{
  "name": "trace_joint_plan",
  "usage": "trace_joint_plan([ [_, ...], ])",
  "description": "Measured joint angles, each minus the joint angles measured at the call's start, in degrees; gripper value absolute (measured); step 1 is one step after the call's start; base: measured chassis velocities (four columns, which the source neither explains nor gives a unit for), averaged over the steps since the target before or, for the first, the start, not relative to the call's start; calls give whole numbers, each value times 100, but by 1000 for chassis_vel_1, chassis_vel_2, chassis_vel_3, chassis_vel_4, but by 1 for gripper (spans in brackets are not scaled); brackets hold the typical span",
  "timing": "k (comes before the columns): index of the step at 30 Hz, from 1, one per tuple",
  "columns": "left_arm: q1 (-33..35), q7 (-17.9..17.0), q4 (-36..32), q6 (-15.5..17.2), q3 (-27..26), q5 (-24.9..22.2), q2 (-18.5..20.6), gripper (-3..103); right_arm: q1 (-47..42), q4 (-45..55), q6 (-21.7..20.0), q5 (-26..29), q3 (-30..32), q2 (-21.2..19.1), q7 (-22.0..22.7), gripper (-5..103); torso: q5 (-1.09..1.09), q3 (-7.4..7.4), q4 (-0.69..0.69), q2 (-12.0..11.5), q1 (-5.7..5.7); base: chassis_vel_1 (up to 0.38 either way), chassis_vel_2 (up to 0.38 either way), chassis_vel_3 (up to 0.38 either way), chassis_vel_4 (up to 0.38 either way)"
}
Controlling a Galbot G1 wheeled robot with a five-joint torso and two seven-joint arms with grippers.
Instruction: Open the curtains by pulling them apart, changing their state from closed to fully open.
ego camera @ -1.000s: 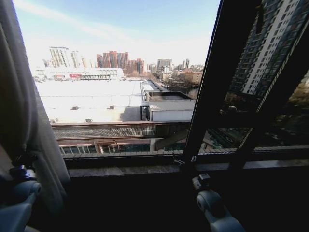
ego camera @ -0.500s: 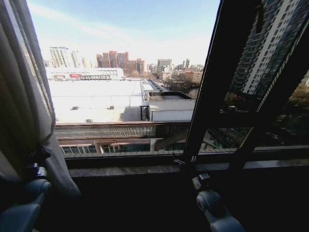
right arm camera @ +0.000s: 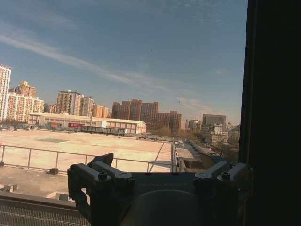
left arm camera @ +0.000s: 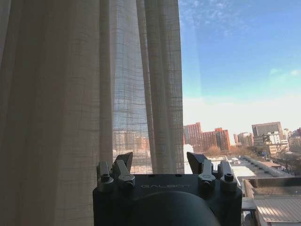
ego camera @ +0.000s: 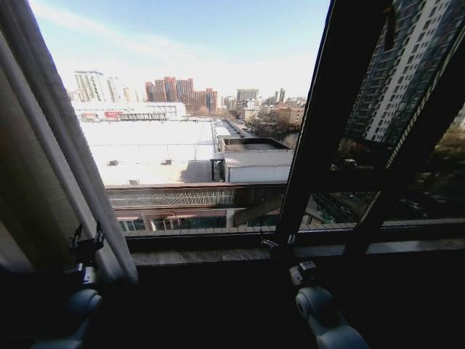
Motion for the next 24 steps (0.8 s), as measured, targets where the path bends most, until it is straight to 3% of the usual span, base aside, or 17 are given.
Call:
trace_joint_plan([
  [3, 295, 315, -413, 84, 48, -479, -188, 80, 0, 0, 0, 0, 0, 0, 0, 100, 0, 0, 0, 0, 0, 0, 0, 0, 0],
  [4, 295, 315, -413, 84, 48, -479, -188, 80, 0, 0, 0, 0, 0, 0, 0, 100, 0, 0, 0, 0, 0, 0, 0, 0, 0],
  [8, 490, 1082, -477, 112, -52, -935, -398, 95, 0, 0, 0, 0, 0, 0, 0, 100, 0, -1, 0, 0, 0, 0, 0, 0, 0],
  [9, 490, 1082, -477, 112, -52, -935, -398, 95, 0, 0, 0, 0, 0, 0, 0, 100, 0, -1, 0, 0, 0, 0, 0, 0, 0],
  [13, 454, 1682, -134, 44, -269, -1016, -533, 100, 0, 0, 0, 0, 0, 0, 0, 100, -2, 0, 0, 0, 0, 0, 0, 0, 0],
  [17, 392, 1762, 142, 72, -467, -1058, -592, 100, 0, 0, 0, 0, 0, 0, 0, 100, -2, 0, 0, 0, 0, 0, 0, 0, 0],
  [24, 204, 1366, 241, 401, -446, -1189, -545, 100, 0, 0, 0, 0, 0, 0, 0, 100, -2, 0, -1, 0, 0, 0, 0, 0, 0],
])
